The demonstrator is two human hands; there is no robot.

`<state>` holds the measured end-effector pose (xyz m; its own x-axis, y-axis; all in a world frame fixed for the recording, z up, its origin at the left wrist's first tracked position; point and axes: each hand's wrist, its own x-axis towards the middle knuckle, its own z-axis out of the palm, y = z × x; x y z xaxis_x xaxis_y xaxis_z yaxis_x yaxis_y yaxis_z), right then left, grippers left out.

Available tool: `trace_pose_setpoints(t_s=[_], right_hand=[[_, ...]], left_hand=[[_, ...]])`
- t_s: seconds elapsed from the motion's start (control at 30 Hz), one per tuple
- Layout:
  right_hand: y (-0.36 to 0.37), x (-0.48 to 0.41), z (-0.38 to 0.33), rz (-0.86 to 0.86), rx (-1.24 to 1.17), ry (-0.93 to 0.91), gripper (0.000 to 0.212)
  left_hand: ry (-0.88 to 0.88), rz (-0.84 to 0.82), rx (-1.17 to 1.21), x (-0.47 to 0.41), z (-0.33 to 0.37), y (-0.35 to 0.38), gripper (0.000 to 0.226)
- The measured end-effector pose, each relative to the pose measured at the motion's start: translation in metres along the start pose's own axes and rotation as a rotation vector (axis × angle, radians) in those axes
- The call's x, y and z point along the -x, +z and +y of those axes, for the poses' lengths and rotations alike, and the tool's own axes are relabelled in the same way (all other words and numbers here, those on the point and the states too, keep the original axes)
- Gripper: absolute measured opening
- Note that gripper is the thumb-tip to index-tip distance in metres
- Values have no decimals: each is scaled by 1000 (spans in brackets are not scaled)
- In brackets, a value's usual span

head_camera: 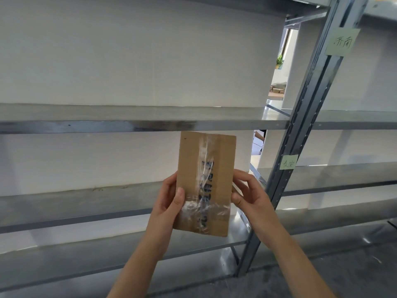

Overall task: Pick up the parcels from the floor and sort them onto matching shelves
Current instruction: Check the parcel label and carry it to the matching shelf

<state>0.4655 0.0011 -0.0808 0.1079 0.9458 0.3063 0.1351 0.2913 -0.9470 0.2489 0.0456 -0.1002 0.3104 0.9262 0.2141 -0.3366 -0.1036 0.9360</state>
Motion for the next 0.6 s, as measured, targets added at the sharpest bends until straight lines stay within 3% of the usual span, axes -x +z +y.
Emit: trace_pose_setpoints(t_s=[0.13,0.47,0.6], right_hand=[[3,3,4,11,39,-22,70],[8,-5,-11,77,271,-59,47],[10,-6,-17,134,259,-23,60]], left_hand=[[-22,26,60,-3,-4,-1,42],[-83,107,283,-10,-15,8,49],[-114,132,296,-14,-16,4,52]])
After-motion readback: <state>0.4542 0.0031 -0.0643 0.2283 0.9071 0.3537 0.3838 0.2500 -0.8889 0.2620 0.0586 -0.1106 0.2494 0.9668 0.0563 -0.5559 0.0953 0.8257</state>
